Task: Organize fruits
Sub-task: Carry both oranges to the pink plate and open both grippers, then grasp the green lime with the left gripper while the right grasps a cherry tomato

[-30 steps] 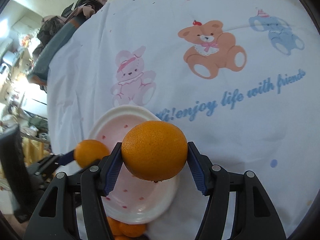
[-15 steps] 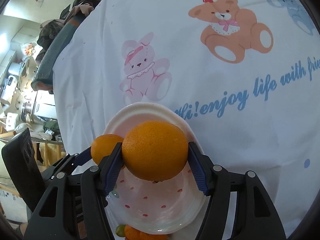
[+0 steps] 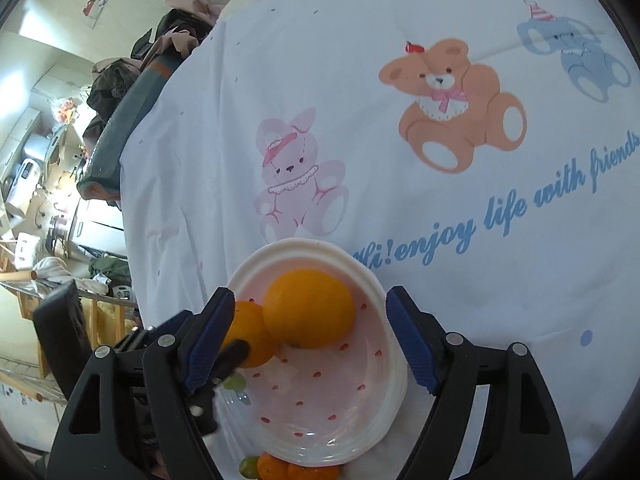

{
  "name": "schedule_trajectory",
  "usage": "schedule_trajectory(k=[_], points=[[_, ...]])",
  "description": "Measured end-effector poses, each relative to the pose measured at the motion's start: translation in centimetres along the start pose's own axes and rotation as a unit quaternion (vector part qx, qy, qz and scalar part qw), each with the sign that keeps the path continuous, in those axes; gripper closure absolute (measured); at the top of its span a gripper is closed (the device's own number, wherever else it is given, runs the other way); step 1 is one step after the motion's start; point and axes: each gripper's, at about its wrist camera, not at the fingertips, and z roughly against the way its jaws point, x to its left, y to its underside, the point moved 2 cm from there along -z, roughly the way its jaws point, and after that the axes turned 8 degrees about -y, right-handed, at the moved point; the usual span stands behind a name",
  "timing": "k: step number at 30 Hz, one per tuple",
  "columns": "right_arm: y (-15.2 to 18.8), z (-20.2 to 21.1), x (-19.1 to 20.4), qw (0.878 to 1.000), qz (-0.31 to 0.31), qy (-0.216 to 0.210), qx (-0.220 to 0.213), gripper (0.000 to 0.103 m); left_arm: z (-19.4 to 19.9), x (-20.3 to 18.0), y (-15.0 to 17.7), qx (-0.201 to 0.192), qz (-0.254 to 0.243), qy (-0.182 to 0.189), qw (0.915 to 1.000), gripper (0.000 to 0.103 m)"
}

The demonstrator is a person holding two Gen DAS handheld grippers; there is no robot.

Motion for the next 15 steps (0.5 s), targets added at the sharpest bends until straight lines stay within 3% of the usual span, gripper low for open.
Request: schedule_trajectory(k=[5,15], points=[[0.1,0.8,0.5,1.0,0.008,0.001,-0.005,0.022,0.5,0.8,-0.2,-0.001,0.014,0.003,0.9999,0.013],[0.9,5.2,3.2,0.999,-0.001,-0.002,-0.033,0.022,5.6,2.0,-0.3,-0.04,0.041,-0.009,0.9983,0.013]])
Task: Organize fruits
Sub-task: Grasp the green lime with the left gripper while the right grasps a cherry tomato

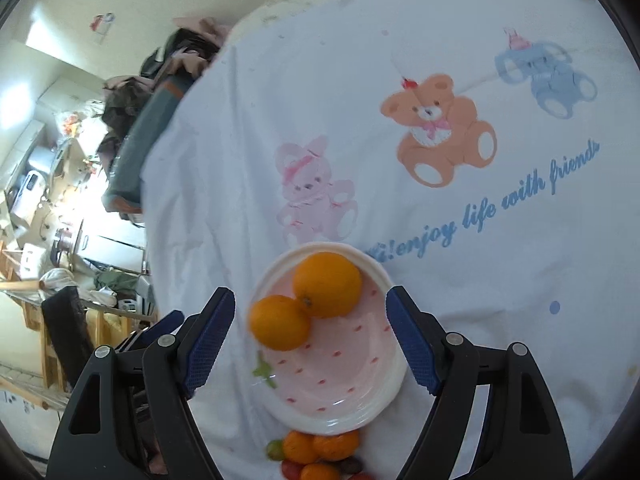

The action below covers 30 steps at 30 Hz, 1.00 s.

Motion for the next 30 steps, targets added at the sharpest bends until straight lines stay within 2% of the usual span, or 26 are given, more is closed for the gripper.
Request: schedule_trajectory(k=[5,12,18,24,27,29,30], points=[[1.9,2.8,3.1,0.999,0.052,0.009,-0.004,0.022,3.1,0.1,1.3,-0.011,0.001,0.007,0.9999,0.013],[6.0,5.8,3.5,0.998,0.065,0.028,-0.003,0.022,5.5,0.9,5.2,0.007,0.003,0.013,0.9999,0.013],[10.1,6.9,2.8,0.998,0.056,0.041,0.013,0.022,5.7,1.2,9.6,0.049,-0.022,0.014,0.9984,0.013],[13.4,7.1,1.1,0.999,0.028,0.041,0.02,0.022,3.0,0.3,12.6,0.111,-0.054,0.02,0.9922,0.014],[14.3,6.8,-0.3,0.999,0.009,0.039,0.021,0.022,1.7,-0.1,13.5,0.139,-0.058,0.029,0.9882,0.024],[14.5,6.5,-1.4,0.998,-0.012,0.049,0.025,0.022,0.7,-0.5,14.1,0.158,-0.069,0.035,0.9844,0.038],[14.5,6.4,-1.9,0.998,-0.02,0.048,0.025,0.022,0.1,-0.8,14.4,0.172,-0.071,0.038,0.9818,0.039]])
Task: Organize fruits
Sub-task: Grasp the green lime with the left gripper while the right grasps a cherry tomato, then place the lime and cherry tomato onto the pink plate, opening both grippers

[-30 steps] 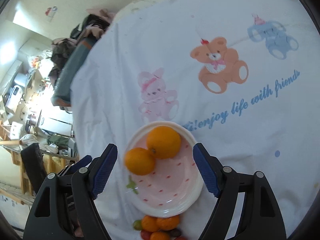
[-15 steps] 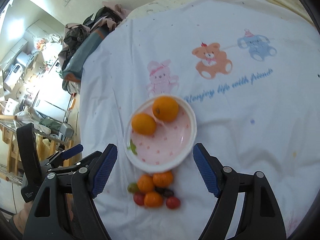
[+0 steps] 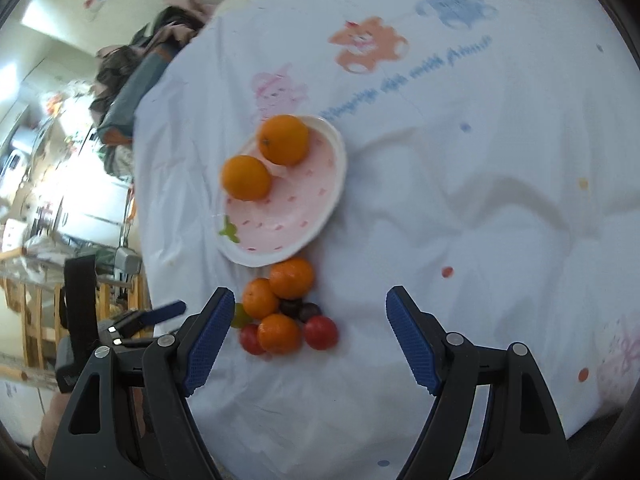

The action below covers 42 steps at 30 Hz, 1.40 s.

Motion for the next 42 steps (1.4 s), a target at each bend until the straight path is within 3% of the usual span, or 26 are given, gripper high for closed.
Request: schedule_trajectory(k=[3,6,10,14,19,22,31,35,42], points=[[-0.2,-0.2,-0.4,1.0,-0.008,0.004,0.0,0.022,-0.9,-0.4,-0.1,0.016,-0.002,0.016,0.9997,0.04],[-0.2,-0.4,-0.7,1.0,-0.013,0.004,0.003,0.022,-1.6,-0.7,-0.3,0.02,-0.005,0.003,0.9998,0.04],[-0.4,-0.7,-0.4,1.0,-0.005,0.008,0.005,0.022,-2.4,-0.6,-0.5,0.036,0.004,0.012,0.9993,0.049],[-0.4,-0.9,-0.4,1.0,-0.005,0.008,0.008,0.022,-2.7,0.0,-0.4,0.048,0.016,0.023,0.9985,0.066],[-0.4,-1.2,-0.3,1.0,-0.003,0.009,0.013,0.022,-3.0,0.5,-0.4,0.051,0.02,0.031,0.998,0.066],[-0.4,-1.5,-0.1,1.0,0.002,0.011,0.016,0.022,-2.9,0.3,-0.5,0.051,0.02,0.041,0.9977,0.078],[-0.2,-1.9,-0.1,0.999,0.009,0.019,0.025,0.022,0.0,0.5,0.3,0.021,0.026,0.051,0.9981,0.078],[0.2,-2.9,-0.5,0.999,0.002,0.013,0.049,0.022,2.1,1.6,1.3,0.0,0.048,0.053,0.9975,0.078],[1.2,-6.0,0.1,0.995,0.021,0.008,0.102,0.052,2.5,2.3,2.5,-0.017,0.079,0.045,0.9957,0.078]])
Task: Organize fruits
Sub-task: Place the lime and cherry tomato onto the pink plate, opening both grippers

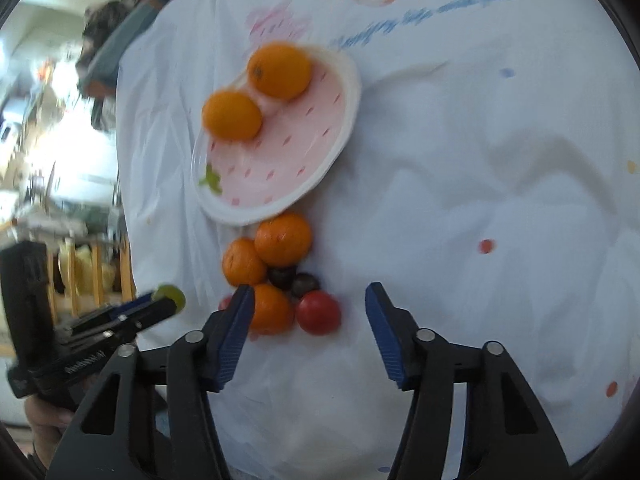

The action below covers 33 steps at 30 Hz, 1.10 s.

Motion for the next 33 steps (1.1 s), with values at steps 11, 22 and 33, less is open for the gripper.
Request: schedule_trajectory(k=[11,22,33], points=[[0.8,-4.2,0.4,0.996,0.037,0.059,0.061,0.071,0.1,-0.2,-0.1,-0.017,0.0,-0.008,0.9998,0.078],[1.1,-2.3,0.9,0.997,0.051,0.054,0.037,0.071,0.1,0.0,-0.4,-0.031,0.004,-0.024,0.9992,0.078],[0.1,4.1,-0.1,0.998,0.019,0.016,-0.062,0.071,2.5,0.7,-1.1,-0.096,0.021,-0.032,0.9946,0.078]])
